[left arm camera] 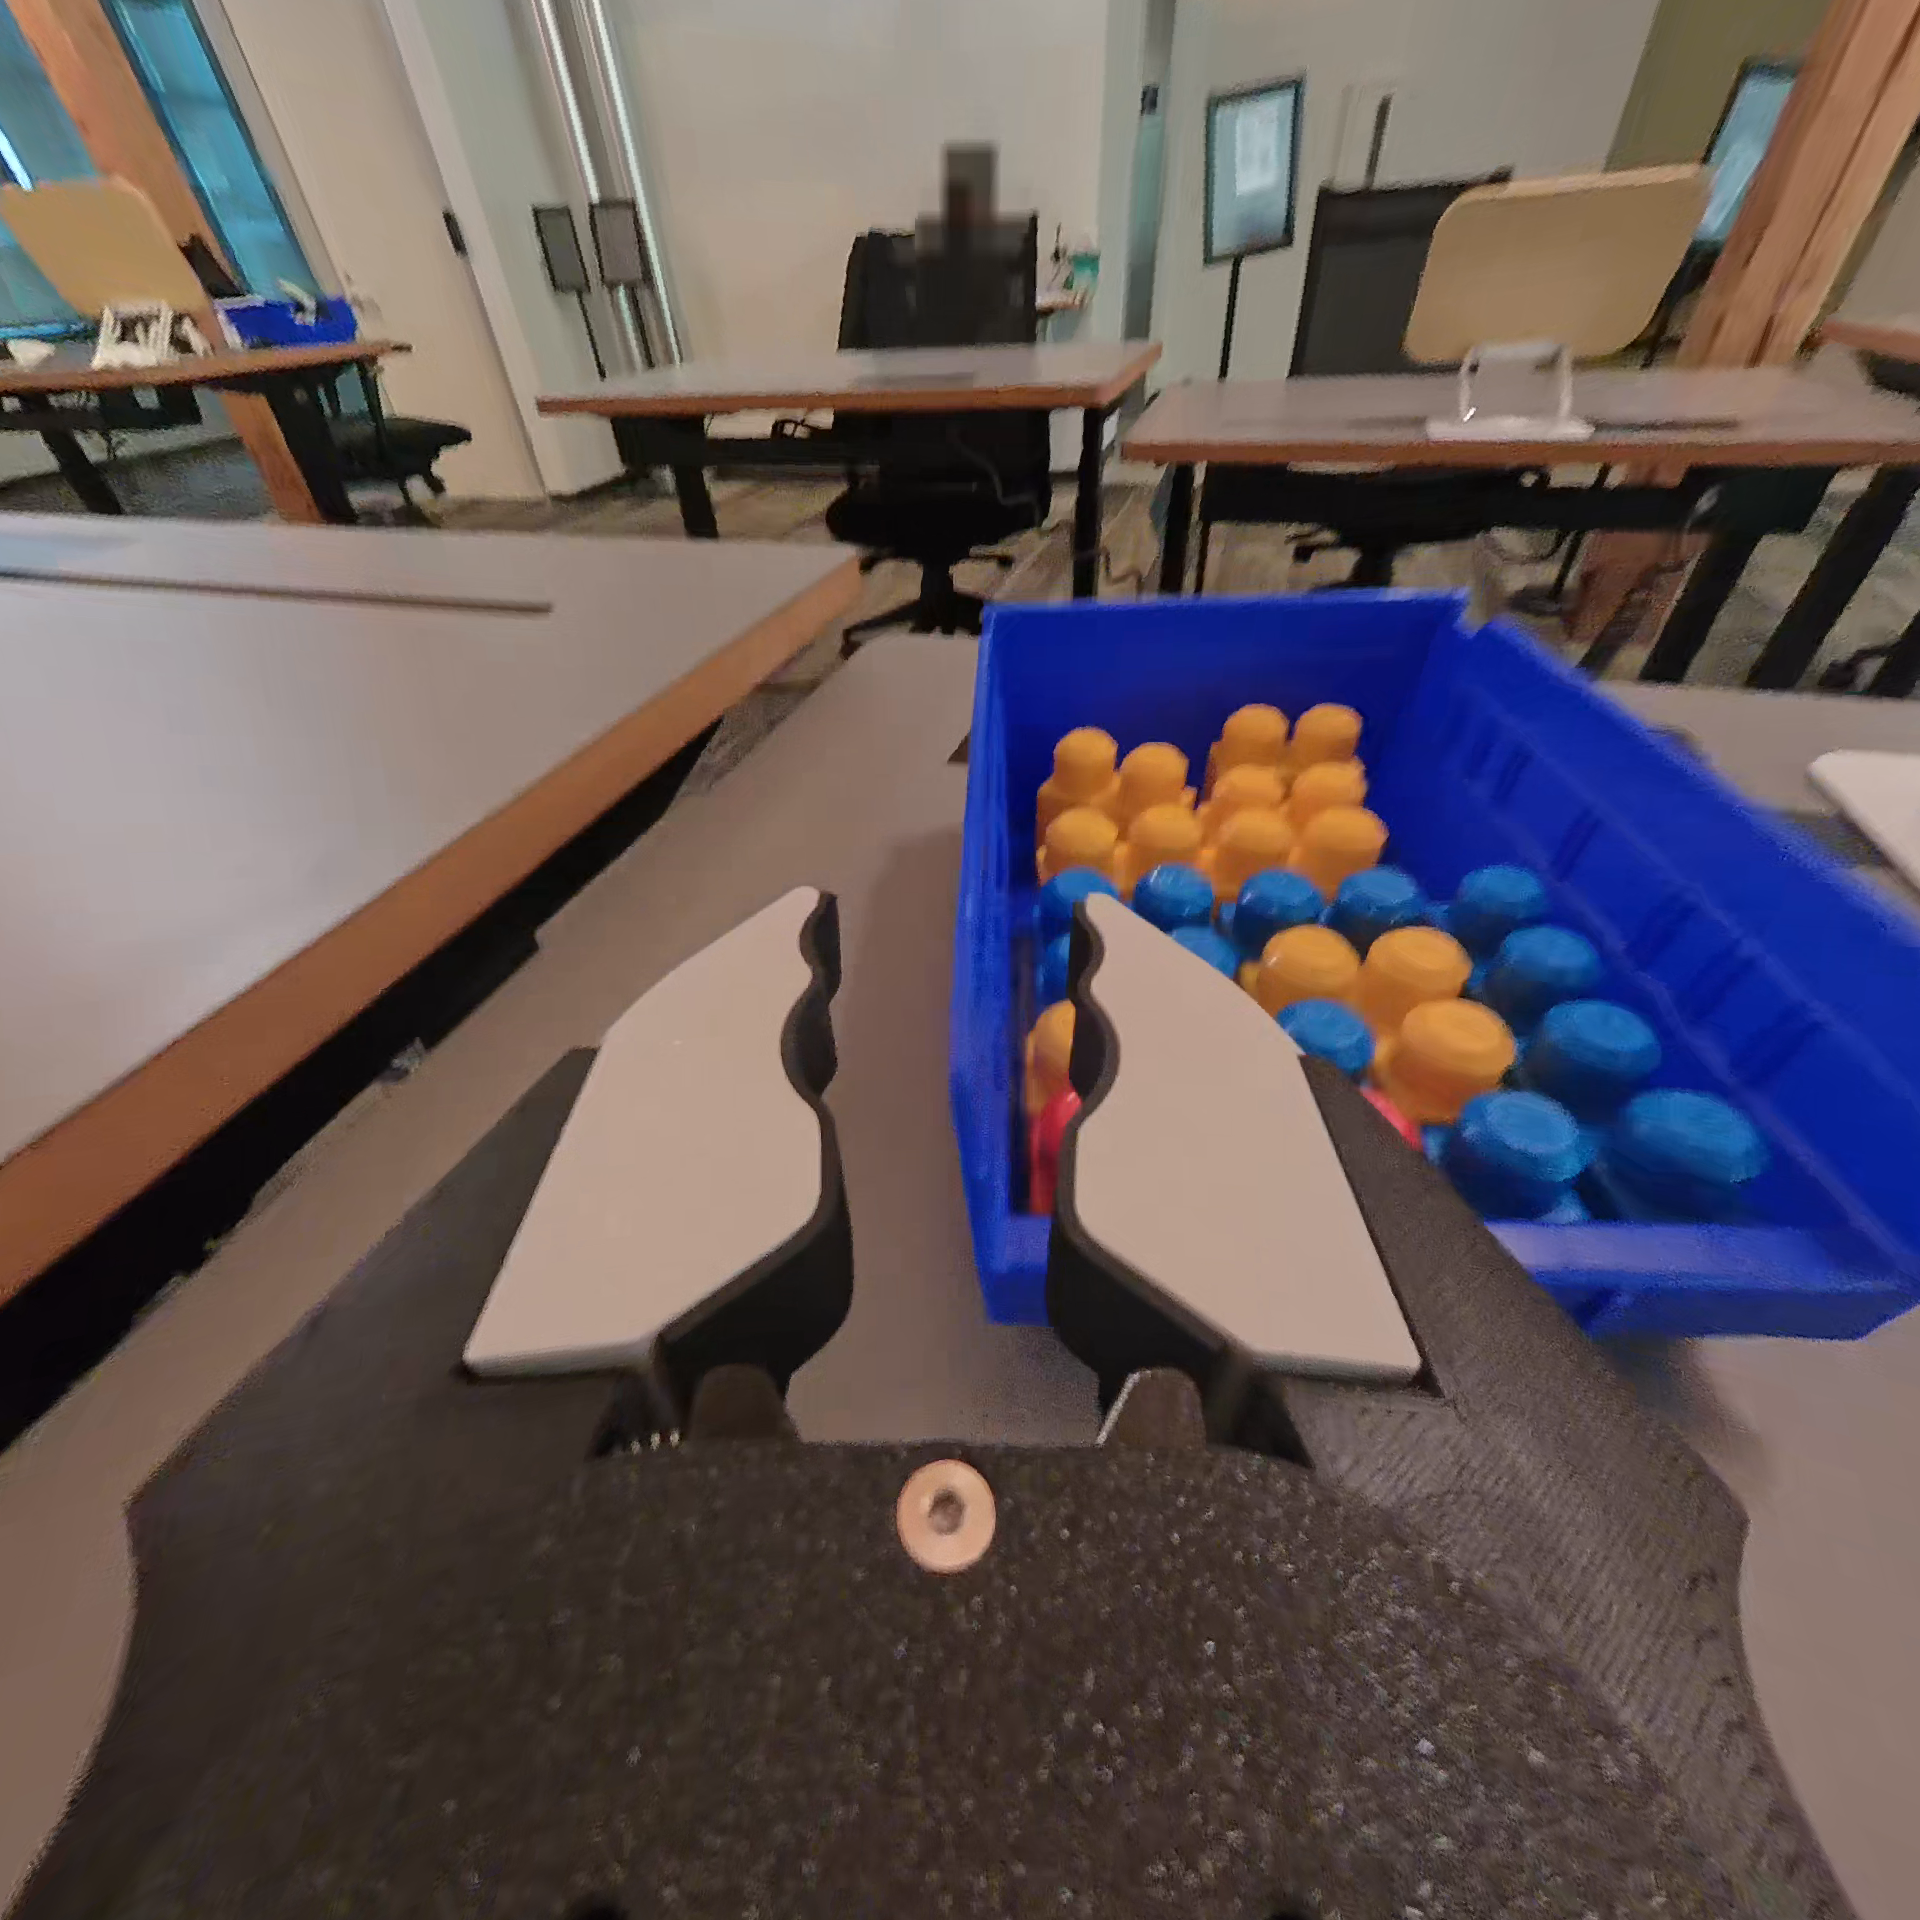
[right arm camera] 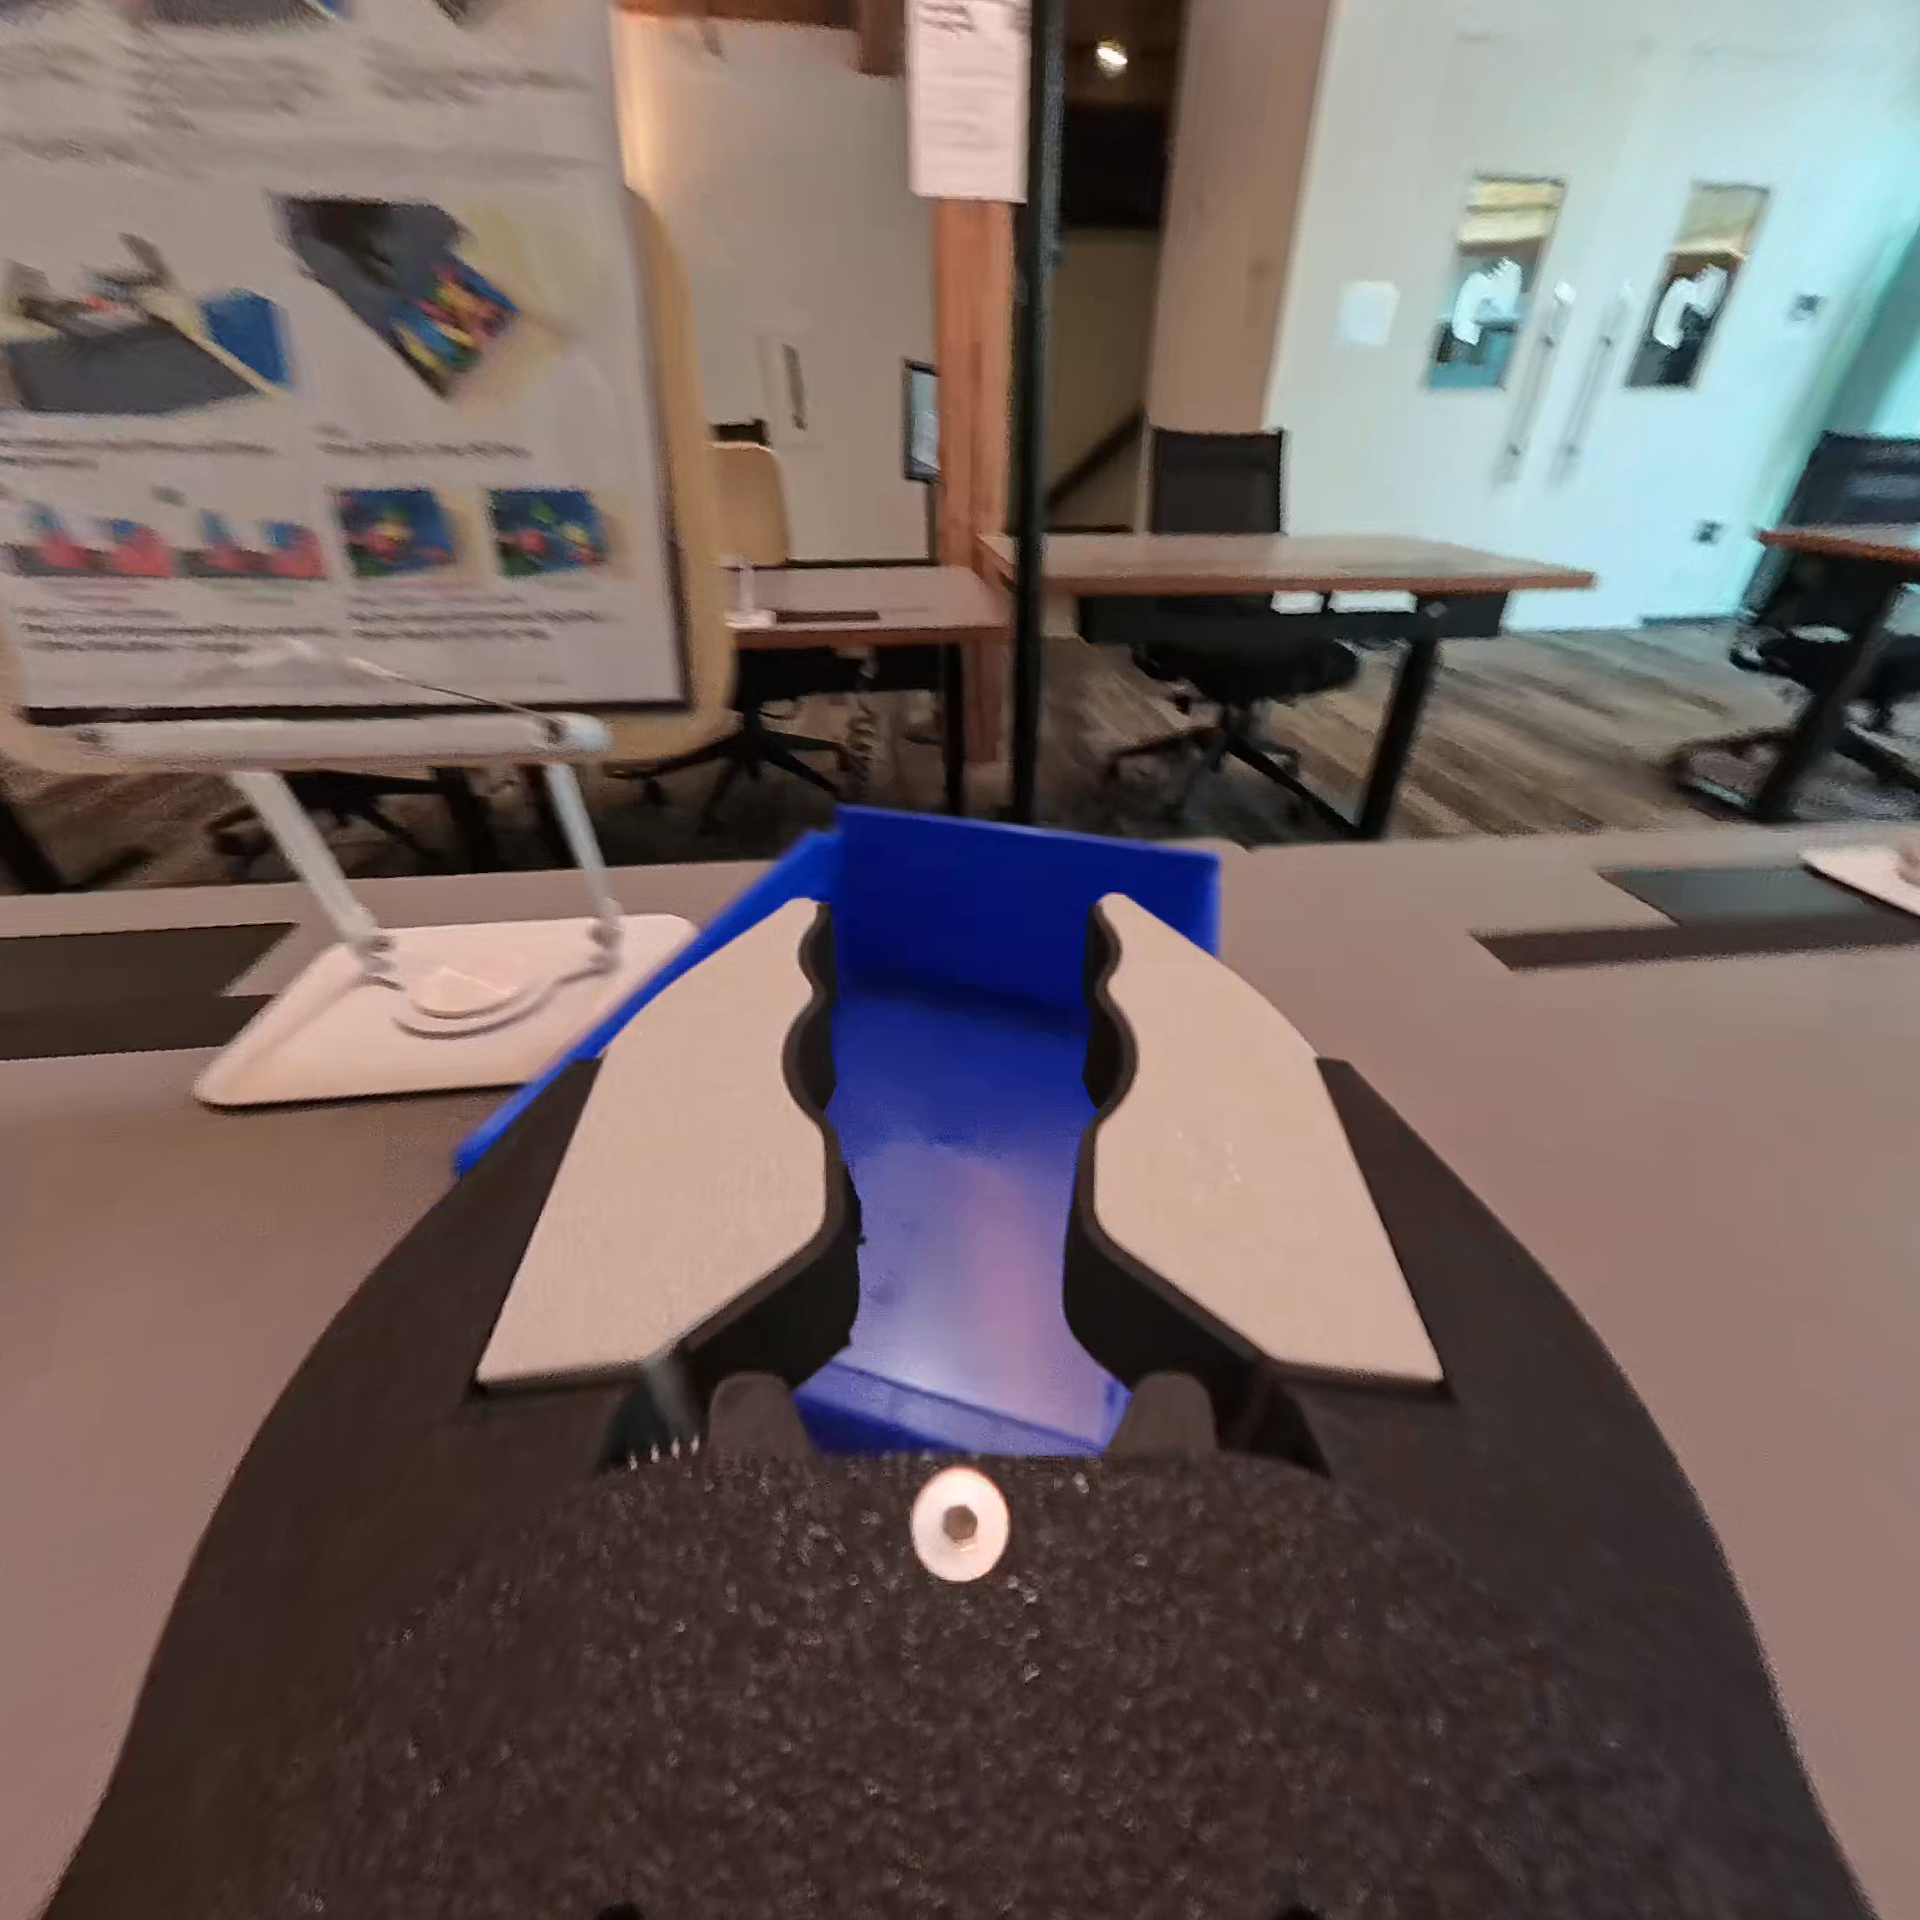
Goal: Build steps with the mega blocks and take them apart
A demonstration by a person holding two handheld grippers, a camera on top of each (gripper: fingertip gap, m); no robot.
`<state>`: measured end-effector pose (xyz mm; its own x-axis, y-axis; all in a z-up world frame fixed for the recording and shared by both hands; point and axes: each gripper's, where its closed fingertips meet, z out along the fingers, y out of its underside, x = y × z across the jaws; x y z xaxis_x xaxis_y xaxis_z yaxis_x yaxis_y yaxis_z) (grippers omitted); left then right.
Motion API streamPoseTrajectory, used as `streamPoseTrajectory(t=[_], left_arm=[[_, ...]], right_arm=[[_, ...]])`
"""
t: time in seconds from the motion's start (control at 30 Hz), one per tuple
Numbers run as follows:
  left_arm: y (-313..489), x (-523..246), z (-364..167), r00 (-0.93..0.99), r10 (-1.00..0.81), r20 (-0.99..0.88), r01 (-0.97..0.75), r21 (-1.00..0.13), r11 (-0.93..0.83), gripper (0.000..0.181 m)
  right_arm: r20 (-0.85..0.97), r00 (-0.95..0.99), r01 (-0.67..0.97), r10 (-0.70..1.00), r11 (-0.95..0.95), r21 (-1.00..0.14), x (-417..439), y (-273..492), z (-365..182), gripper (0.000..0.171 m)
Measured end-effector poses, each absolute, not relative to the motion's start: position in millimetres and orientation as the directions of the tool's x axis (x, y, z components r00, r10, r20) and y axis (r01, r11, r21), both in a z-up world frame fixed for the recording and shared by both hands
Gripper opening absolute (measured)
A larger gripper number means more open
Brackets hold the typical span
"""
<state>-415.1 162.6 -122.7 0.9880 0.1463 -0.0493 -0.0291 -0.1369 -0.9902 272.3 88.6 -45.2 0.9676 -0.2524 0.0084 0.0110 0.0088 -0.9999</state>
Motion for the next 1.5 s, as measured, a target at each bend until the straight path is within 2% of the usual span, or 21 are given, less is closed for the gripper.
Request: streamPoseTrajectory(t=[0.13, 0.2, 0.3, 0.47, 0.57, 0.7, 0.9, 1.03, 1.17, 1.23, 1.37, 1.5], left_arm=[[164.4, -380.1, -76.1, 0.998, 0.057, -0.041, -0.040, -0.999, -0.031, 0.034], [170.6, -355.2, -62.7, 0.998, -0.010, -0.063, -0.063, -0.998, -0.003, 0.025], [186.9, -321.4, -64.6, 0.988, -0.104, -0.118, -0.122, -0.992, -0.035, 0.020], [212.8, -287.0, -85.4, 0.964, -0.187, -0.189, -0.207, -0.975, -0.083, 0.021], [227.2, -280.8, -98.7, 0.949, -0.216, -0.231, -0.261, -0.958, -0.121, 0.021], [246.8, -284.7, -115.7, 0.920, -0.251, -0.300, -0.352, -0.916, -0.193, 0.021], [281.6, -298.9, -141.3, 0.827, -0.417, -0.378, -0.537, -0.752, -0.382, 0.017], [297.2, -297.5, -160.6, 0.778, -0.557, -0.290, -0.596, -0.622, -0.509, 0.020], [304.9, -294.1, -189.7, 0.779, -0.613, -0.131, -0.590, -0.484, -0.646, 0.027], [310.8, -298.2, -202.4, 0.783, -0.610, -0.116, -0.596, -0.420, -0.685, 0.032], [318.8, -300.6, -219.0, 0.778, -0.619, -0.104, -0.614, -0.334, -0.716, 0.034], [329.4, -295.2, -219.8, 0.769, -0.629, -0.115, -0.627, -0.326, -0.707, 0.030]], right_arm=[[0.063, 0.998, 0.064, -0.030, 0.027, -0.998, 213.2, 121.1, -16.5, 0.044], [0.085, 0.989, 0.082, 0.122, 0.026, -0.996, 174.2, 138.2, -15.6, 0.041], [0.065, 0.928, 0.070, 0.368, 0.000, -0.998, 115.4, 155.5, -30.9, 0.039], [-0.001, 0.850, 0.013, 0.527, -0.023, -1.000, 67.8, 170.6, -71.6, 0.036], [-0.083, 0.813, -0.073, 0.576, -0.041, -0.996, 56.8, 173.7, -89.6, 0.031], [-0.049, 0.795, -0.027, 0.604, -0.046, -0.999, 47.2, 172.4, -107.2, 0.027], [-0.069, 0.753, -0.006, 0.655, -0.098, -0.995, 32.4, 168.9, -128.8, 0.023], [-0.074, 0.724, 0.006, 0.686, -0.113, -0.994, 25.9, 165.9, -133.0, 0.020], [-0.104, 0.703, -0.002, 0.703, -0.144, -0.990, 23.8, 164.9, -138.5, 0.020], [-0.107, 0.699, -0.001, 0.707, -0.149, -0.989, 23.2, 164.9, -139.8, 0.019], [-0.101, 0.690, 0.016, 0.717, -0.155, -0.988, 20.5, 163.7, -143.3, 0.019], [-0.070, 0.684, 0.057, 0.726, -0.149, -0.987, 18.4, 161.9, -147.6, 0.018]])
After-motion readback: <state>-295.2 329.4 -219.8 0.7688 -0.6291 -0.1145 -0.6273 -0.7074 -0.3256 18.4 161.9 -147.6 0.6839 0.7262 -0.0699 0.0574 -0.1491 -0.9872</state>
